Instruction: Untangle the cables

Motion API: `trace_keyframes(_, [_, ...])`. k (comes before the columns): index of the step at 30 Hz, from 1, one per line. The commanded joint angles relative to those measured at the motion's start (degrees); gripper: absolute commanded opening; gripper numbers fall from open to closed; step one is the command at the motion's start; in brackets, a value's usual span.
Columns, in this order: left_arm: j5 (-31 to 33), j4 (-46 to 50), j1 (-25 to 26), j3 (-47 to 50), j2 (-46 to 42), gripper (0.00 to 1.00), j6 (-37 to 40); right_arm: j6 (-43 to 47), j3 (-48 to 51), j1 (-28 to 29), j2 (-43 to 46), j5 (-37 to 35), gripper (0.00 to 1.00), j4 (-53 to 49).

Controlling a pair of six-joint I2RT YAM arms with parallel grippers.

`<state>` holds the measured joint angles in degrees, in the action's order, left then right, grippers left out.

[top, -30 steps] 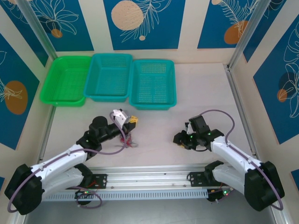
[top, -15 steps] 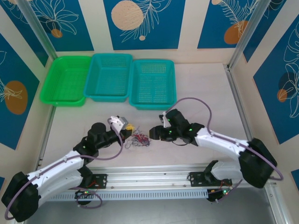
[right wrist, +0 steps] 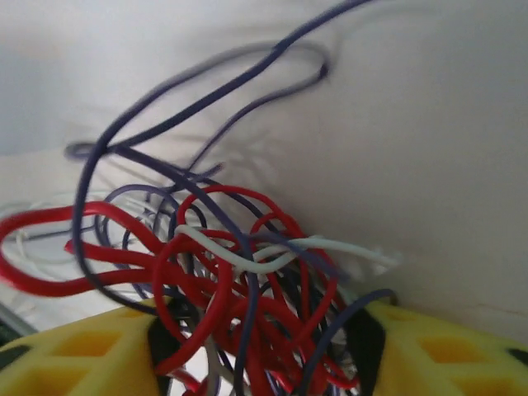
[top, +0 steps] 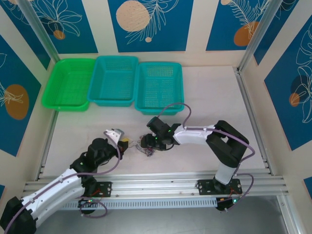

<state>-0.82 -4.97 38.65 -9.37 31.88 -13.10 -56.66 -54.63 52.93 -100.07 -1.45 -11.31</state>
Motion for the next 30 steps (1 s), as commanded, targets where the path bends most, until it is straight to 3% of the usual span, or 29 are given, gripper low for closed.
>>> trace_keyframes(1, [6.5,4.9,0.1,-1.2,-3.2,0.00,-2.2,-1.0,-1.1,0.5,-2.3,-4.6,0.30,-5.3])
trace_keyframes(2, [8.5,6.3,0.0,-1.5,-4.3,0.00,-2.7,-1.4,0.0,0.3,-1.5,-5.5,0.14,-5.3])
trace_keyframes(4, [13.2,9.2,0.0,-2.2,-6.3,0.00,-3.8,-2.5,2.6,-0.8,0.8,-6.9,0.00,-4.9])
trace_keyframes(8, [25.2,16.5,-0.4,-4.9,-8.2,0.00,-8.3,-4.3,9.3,-5.7,8.8,-10.1,0.00,-6.7])
trace_keyframes(13, [31.7,20.7,-1.6,-7.5,-9.5,0.00,-11.8,-5.6,18.5,-18.5,22.1,-14.1,0.00,-13.6])
trace_keyframes(20, [33.3,22.0,-3.6,-6.7,-13.3,0.00,-14.2,-2.9,28.6,-44.3,42.3,-8.4,0.05,-17.1])
trace_keyframes(25, [33.0,23.3,-4.3,-6.1,-13.0,0.00,-16.8,0.1,27.4,-54.0,46.7,-6.7,0.07,-21.3])
trace_keyframes(27, [33.1,23.9,-4.5,-5.9,-13.0,0.00,-17.3,1.8,26.7,-58.1,46.6,-4.3,0.03,-21.6])
trace_keyframes(30, [27.6,19.5,-4.9,-4.0,-12.9,0.00,-13.8,5.1,26.5,-61.3,46.9,2.9,0.00,-17.9])
